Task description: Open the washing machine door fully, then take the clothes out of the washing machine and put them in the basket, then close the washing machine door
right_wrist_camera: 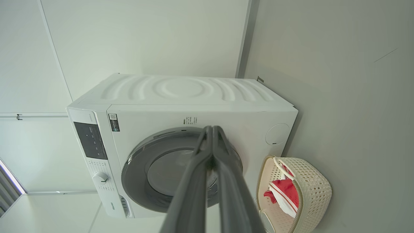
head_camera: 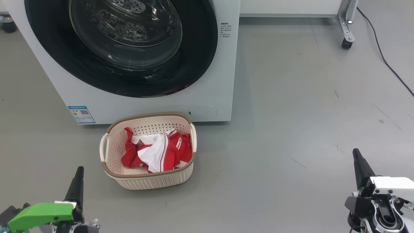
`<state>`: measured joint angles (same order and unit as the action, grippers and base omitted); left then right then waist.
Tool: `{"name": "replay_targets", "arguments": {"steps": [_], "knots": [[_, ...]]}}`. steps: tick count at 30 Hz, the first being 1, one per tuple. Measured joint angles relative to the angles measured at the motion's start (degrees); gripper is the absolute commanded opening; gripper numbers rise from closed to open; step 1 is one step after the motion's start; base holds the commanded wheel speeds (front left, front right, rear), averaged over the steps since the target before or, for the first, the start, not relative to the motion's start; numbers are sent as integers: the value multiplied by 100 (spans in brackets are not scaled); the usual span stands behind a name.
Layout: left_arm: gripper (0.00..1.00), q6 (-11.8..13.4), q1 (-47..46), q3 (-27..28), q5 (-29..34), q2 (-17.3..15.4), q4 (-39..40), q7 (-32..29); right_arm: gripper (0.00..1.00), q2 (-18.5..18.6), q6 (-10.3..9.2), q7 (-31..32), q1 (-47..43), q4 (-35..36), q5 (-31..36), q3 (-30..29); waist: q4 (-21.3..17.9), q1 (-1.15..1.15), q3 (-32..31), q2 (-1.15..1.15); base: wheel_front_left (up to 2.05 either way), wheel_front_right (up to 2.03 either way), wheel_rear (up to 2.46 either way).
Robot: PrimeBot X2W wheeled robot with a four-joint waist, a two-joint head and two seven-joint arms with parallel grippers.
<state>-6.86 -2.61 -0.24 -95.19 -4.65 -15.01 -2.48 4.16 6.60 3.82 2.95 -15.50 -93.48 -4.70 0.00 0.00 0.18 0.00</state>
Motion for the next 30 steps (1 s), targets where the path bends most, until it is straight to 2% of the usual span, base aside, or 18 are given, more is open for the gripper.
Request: {"name": "replay_targets", "arguments": {"steps": [30], "knots": [[0,-1,-25,18,-19,-2,-66,-7,0,-9,7,18,18,-42,-69,-20,-1,0,-3,0,0,0,0]]}}
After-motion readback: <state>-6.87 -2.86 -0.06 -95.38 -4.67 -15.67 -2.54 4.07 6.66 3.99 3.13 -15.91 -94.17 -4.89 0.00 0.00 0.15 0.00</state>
